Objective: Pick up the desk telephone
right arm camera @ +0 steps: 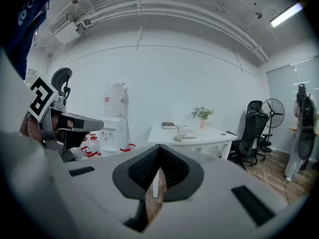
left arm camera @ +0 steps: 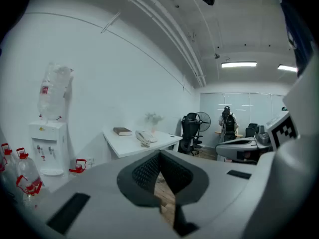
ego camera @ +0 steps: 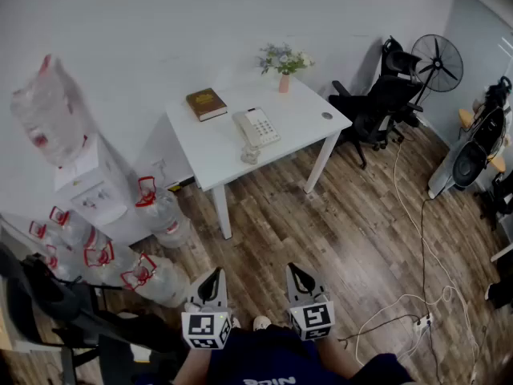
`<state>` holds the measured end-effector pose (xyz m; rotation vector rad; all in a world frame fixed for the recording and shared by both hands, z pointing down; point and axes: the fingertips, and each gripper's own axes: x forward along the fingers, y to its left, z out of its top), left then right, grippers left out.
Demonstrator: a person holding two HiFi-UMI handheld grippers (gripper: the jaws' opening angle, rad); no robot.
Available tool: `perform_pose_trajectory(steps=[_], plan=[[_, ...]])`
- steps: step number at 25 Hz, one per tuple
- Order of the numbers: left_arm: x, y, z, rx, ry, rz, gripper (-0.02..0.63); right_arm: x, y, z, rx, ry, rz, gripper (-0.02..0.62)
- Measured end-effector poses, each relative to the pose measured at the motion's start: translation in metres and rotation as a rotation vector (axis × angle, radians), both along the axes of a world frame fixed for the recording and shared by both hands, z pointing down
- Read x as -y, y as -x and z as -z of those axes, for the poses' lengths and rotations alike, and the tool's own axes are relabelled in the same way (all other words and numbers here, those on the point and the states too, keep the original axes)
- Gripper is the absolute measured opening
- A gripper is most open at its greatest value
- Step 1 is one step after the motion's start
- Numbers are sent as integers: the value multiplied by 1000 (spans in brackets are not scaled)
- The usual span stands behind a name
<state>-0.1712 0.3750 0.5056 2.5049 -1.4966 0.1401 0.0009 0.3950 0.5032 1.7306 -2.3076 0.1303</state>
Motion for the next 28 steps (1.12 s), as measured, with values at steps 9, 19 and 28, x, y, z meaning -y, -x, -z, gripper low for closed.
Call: perform_pose_trajectory(steps=[9,19,28], plan=[[-4,0,-5,-6,24,17,15,-2,1,-7,-7,11,13,21],[-10,-13,-8,-22,47,47,15,-3,-14,-5,40,-7,43,21],[-10,-42,-13,-40,47,38,15,1,-39,-11,52,-6,51,21]])
